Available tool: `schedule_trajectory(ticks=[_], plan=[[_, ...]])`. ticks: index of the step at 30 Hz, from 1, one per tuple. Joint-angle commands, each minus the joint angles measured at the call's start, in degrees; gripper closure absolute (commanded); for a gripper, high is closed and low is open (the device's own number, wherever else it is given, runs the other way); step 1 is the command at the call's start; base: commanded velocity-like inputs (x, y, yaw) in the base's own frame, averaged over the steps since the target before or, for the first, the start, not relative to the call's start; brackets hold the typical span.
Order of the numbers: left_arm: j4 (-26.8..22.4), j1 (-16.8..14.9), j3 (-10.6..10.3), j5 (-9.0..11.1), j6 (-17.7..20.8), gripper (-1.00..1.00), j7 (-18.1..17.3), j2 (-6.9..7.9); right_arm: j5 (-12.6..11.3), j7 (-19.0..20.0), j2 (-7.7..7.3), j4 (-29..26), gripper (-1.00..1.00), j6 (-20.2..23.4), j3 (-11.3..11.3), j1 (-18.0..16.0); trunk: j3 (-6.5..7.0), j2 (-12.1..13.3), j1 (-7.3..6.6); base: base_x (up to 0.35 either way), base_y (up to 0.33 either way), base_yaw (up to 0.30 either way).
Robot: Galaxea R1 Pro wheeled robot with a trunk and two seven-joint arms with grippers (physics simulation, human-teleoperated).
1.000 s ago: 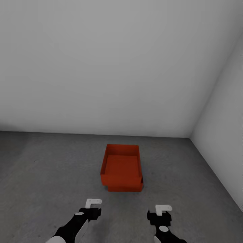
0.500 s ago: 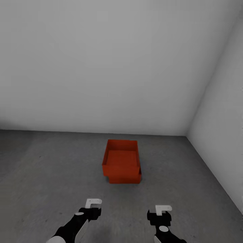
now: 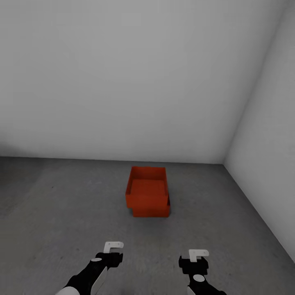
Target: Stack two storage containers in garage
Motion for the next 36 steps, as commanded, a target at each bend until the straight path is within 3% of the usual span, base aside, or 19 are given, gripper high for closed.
schedule_trajectory(ticks=[1, 36], plan=[[-0.12, -0.01, -0.51, 0.4, 0.33, -1.0, 0.42, 0.04, -0.6, -0.27, -0.02, 0.04, -1.0, -0.43, 0.45, -0.06, -0.04, -0.03, 0.0, -0.008, 0.0, 0.0], [-0.21, -0.01, -0.55, 0.4, 0.33, -1.0, 0.42, 0.04, -0.6, -0.36, 0.0, 0.04, -1.0, -0.6, 0.52, -0.06, 2.26, -0.03, 0.0, 0.0, 0.0, 0.0]])
